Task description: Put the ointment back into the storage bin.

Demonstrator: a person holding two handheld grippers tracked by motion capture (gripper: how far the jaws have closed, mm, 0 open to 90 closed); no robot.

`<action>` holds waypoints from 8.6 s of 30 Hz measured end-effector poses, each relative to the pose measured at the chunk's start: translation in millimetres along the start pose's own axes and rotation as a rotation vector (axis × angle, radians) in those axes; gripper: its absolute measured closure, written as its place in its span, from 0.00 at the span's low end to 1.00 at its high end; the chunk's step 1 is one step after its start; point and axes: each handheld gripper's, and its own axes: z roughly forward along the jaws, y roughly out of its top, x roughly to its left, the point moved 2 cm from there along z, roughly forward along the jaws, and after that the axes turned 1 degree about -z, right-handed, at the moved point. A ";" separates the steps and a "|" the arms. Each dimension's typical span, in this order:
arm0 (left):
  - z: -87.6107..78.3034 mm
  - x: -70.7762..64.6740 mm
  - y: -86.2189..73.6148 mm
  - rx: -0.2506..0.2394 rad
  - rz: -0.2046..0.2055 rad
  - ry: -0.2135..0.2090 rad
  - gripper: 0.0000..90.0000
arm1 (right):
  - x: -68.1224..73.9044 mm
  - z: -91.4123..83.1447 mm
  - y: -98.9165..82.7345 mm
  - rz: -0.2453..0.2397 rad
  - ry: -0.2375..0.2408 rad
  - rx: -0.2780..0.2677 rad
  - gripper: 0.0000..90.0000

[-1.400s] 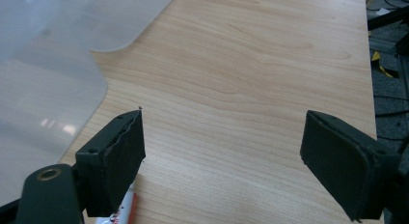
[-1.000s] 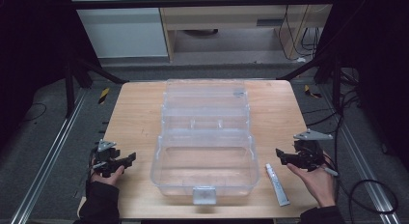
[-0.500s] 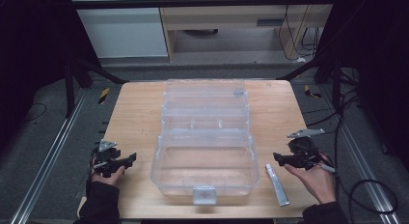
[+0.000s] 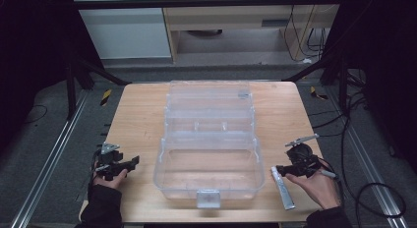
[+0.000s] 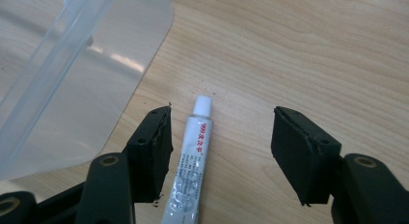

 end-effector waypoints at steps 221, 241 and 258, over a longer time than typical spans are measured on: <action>3.7 1.7 -1.4 0.031 0.006 -0.009 0.34 | 143.5 70.2 59.5 -1.030 0.375 0.290 0.77; 3.3 1.8 -1.3 0.030 0.005 -0.009 0.34 | 128.2 46.0 68.2 -0.960 0.348 0.149 0.70; 2.4 0.5 -1.2 0.031 0.008 -0.018 0.37 | 77.7 -13.2 64.1 -0.582 0.266 -0.286 0.53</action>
